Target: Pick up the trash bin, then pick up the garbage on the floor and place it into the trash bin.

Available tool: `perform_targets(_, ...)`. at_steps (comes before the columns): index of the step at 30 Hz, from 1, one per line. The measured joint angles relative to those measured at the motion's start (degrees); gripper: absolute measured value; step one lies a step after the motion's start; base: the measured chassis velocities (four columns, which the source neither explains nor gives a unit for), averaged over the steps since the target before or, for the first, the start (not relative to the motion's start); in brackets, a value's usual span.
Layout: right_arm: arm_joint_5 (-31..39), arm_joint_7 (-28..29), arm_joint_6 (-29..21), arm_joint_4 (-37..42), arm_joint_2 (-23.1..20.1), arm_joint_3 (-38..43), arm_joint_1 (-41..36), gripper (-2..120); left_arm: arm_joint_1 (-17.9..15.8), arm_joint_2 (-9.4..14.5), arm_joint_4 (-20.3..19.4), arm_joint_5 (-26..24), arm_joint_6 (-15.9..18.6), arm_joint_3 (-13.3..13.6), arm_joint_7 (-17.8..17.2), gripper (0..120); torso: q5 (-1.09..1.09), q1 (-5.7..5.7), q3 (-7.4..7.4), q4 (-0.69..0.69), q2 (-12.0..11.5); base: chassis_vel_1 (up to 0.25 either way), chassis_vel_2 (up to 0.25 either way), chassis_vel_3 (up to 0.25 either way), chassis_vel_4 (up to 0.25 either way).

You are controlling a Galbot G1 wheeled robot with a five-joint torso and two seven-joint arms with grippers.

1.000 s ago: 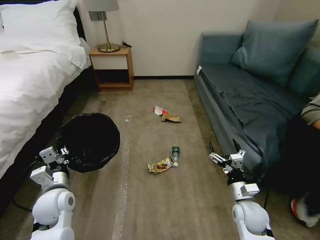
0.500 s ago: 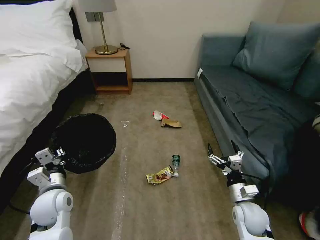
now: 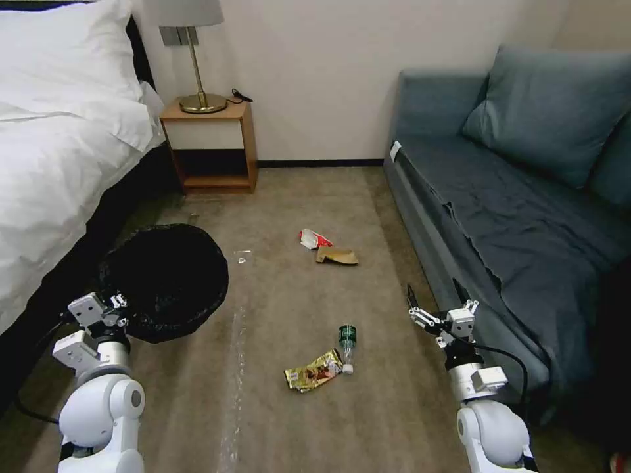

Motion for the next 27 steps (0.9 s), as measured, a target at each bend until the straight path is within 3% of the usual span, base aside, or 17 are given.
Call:
perform_targets(10, -1.5, 0.8, 4.2, -3.0, -0.2, -0.8, 0.8, 100, 0.0, -0.1, 0.4, 0.1, -0.3, -0.1, 0.2, 4, 0.0, 0.0, 0.0, -0.01, 0.0, -0.118, 0.134, 0.125, -0.128)
perform_targets(17, -2.7, 1.3, 4.4, -4.6, -1.4, -2.6, 1.6, 100, -0.7, -0.4, 1.4, 0.8, -0.4, 0.1, 0.2, 4, 0.01, 0.0, 0.0, 0.0, 0.0, -0.044, 0.057, 0.043, -0.037)
perform_targets(27, 3.2, 3.6, -9.6, -6.3, -6.3, -11.1, 4.3, 100, -1.0, -1.2, 2.5, 3.5, -0.7, 1.1, 0.3, 4, 0.01, 0.0, 0.0, 0.0, 0.0, 0.0, 0.0, 0.0, 0.0)
